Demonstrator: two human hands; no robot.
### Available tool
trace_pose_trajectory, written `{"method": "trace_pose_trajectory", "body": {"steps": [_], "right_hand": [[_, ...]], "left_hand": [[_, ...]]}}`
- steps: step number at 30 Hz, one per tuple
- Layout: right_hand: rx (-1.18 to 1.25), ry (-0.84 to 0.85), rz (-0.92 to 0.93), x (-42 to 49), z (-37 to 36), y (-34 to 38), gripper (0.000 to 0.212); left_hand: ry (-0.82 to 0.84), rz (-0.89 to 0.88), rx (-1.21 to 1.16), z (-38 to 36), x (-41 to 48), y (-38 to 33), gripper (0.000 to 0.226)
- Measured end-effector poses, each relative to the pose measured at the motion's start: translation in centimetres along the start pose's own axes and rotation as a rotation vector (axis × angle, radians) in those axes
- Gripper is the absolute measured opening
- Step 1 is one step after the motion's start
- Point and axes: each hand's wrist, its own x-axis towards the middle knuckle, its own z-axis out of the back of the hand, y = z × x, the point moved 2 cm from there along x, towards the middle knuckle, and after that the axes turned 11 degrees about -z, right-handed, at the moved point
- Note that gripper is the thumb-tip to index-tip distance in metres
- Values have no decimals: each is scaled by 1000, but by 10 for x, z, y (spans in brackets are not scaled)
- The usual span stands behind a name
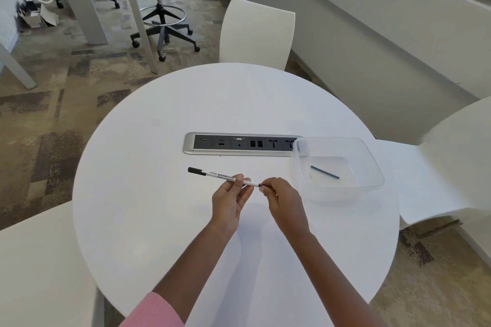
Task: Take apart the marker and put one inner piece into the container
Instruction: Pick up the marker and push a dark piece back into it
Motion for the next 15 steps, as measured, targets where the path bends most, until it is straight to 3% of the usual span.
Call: {"method": "trace_pose_trajectory", "body": {"steps": [4, 10, 15], "right_hand": [[44, -3, -12, 2, 2, 2, 17], [254, 122, -285, 5, -1, 1, 39], [496, 321, -516, 8, 1, 5, 48]], "left_hand": [[29, -24, 26, -4, -2, -1, 10], [72, -60, 76, -9, -4, -4, 11], [83, -67, 79, -7, -5, -5, 11]]}}
